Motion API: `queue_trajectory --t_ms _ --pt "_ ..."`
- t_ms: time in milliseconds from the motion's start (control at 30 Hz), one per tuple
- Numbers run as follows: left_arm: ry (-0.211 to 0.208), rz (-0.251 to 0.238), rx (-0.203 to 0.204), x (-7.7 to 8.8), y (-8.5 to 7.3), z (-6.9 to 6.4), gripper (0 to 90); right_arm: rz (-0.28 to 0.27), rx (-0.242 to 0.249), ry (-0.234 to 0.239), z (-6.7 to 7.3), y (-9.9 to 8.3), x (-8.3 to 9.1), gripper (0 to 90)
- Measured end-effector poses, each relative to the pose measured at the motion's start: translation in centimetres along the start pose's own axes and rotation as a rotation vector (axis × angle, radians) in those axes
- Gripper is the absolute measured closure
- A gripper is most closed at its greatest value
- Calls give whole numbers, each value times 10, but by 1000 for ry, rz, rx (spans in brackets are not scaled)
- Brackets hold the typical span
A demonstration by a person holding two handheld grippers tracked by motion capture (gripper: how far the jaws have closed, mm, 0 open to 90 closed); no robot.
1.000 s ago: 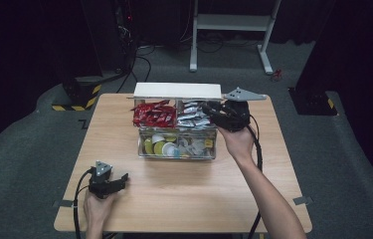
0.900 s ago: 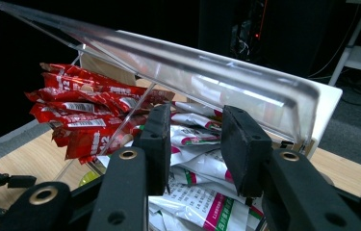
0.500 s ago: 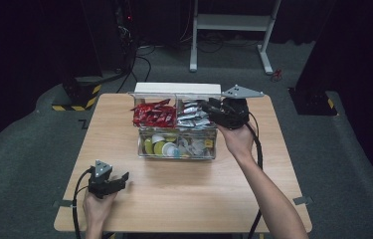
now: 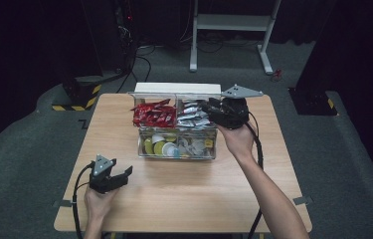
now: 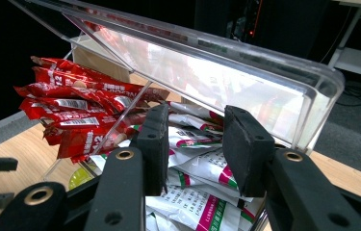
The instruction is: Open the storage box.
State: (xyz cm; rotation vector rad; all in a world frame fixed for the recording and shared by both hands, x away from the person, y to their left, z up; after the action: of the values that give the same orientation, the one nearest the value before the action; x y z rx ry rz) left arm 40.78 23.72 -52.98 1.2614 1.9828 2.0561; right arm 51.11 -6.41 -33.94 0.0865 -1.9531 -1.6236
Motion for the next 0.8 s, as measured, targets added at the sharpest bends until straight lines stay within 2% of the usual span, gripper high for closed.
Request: queue_trajectory --t_ms 133,200,233,300,500,533,633,667,733,800 --pt "-10 21 -2 -3 4 1 306 -2 4 -5 0 0 0 614" --pt "-37 6 -3 -1 11 -3 316 0 4 -1 0 0 0 615" --pt "-37 6 -3 -1 11 -3 317 0 4 -1 0 0 0 615" --pt "-46 -10 -20 2 18 -5 321 1 3 -2 0 0 0 612" --pt "-84 -46 -19 10 43 -7 345 0 1 -1 0 0 1 612" --pt "-84 -46 -19 10 43 -7 347 1 2 -2 0 0 0 612" --pt "-80 -37 -51 14 58 -6 362 0 1 0 0 0 0 612" --pt "-80 -37 -51 14 58 -6 370 0 1 1 0 0 1 612" --pt "-90 -49 -55 16 70 -5 378 1 -4 3 0 0 1 612" --pt "-96 -65 -52 18 75 -6 392 -1 -4 4 0 0 1 612"
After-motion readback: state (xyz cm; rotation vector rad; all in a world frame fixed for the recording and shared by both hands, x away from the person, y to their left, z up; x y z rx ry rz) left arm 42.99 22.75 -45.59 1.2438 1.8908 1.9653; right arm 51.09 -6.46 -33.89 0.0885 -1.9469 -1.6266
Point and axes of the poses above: each handheld gripper's, and its own axes: x roughly backward along the jaws, y roughly out of its top, z roughly to its left, the point moved 9 cm from there along -x, roughly forward along the jaws, and after that the axes turned 14 degrees about -y, right-handed, at the moved point
